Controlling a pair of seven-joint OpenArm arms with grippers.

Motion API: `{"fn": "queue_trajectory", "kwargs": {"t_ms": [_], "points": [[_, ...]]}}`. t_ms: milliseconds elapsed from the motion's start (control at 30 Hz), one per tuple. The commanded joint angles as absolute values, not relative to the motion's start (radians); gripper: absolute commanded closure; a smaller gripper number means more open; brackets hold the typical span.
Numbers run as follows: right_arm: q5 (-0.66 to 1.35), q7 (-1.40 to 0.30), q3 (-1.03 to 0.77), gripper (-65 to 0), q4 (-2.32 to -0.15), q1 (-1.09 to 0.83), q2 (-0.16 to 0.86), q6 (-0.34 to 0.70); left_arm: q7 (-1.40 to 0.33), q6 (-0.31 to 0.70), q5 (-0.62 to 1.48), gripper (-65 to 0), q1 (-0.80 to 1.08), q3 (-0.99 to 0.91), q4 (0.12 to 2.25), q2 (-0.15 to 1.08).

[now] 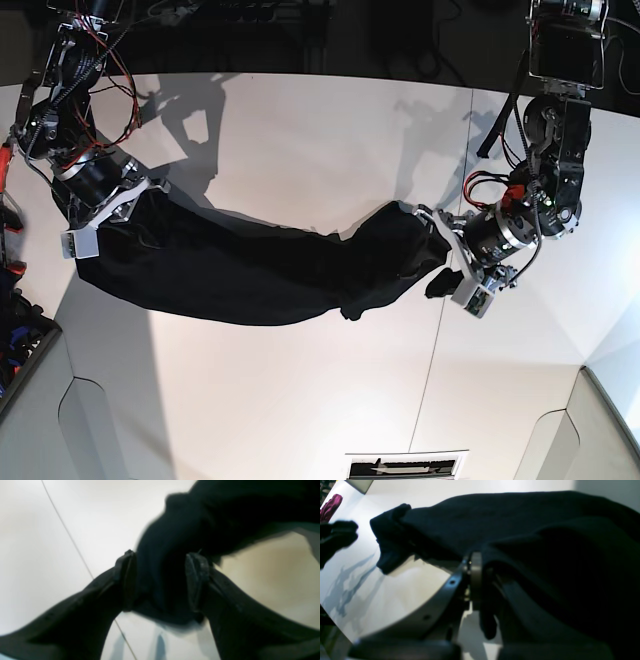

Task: Layout the t-shirt on the table in an organized manner, then fold the t-shirt properly
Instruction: 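Lift the shirt with both grippers and swing it to lay flat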

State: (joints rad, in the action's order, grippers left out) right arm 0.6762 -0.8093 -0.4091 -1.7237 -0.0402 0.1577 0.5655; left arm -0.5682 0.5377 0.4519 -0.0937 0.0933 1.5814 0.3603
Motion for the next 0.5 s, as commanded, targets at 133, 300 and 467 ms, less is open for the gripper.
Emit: {"fn": "queue_trajectory", "kwargs": {"t_ms": [133,300,467], "points": [[0.665,-0.783,-0.412,0.0,-1.728,-0.028,0.147,0.576,-0.533,0.535,0.325,-33.6,-0.179,0.213,1.596,0.357],[0.646,-0.782,-0.412,0.0,-1.726,-0.028,0.147,0.576,-0.479,0.517,0.218,-33.5,-0.201,0.352,1.596,0.357],[0.637,-0.781,-0.412,0.0,-1.726,-0.028,0.147,0.576,-0.422,0.403,0.126,-21.6,-0.213,0.395,1.588,0.357]]}}
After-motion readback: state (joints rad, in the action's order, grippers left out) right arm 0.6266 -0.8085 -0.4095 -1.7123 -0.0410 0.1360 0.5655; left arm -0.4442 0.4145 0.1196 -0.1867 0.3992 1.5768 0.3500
